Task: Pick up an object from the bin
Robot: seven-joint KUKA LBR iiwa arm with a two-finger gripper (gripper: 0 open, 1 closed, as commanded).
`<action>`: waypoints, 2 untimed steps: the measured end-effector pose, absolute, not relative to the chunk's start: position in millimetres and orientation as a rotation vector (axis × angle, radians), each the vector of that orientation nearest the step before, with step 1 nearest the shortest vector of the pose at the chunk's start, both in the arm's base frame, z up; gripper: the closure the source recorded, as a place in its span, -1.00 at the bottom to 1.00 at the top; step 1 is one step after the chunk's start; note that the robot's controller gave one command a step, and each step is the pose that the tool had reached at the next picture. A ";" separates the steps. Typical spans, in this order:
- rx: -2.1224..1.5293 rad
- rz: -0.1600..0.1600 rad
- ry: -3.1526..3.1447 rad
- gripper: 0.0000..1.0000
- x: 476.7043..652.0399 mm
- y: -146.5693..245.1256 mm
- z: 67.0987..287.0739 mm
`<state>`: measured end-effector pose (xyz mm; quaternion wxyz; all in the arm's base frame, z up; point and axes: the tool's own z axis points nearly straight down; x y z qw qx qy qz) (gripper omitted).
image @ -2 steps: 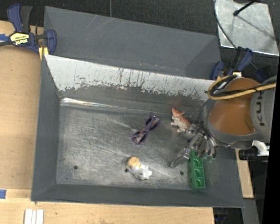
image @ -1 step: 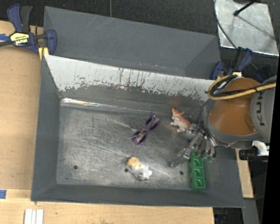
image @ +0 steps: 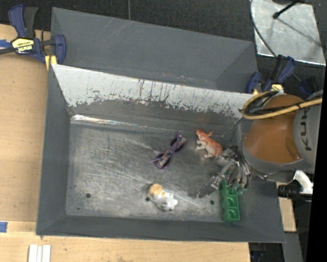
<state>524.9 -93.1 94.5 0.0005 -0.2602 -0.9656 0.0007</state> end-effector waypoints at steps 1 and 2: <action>-0.973 0.000 -2.982 -1.00 559.1 -104.0 99.9; -0.970 0.014 -2.962 -1.00 578.5 -113.1 90.8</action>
Offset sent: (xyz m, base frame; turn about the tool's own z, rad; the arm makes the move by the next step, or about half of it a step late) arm 0.0318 -0.0142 -0.0179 0.1466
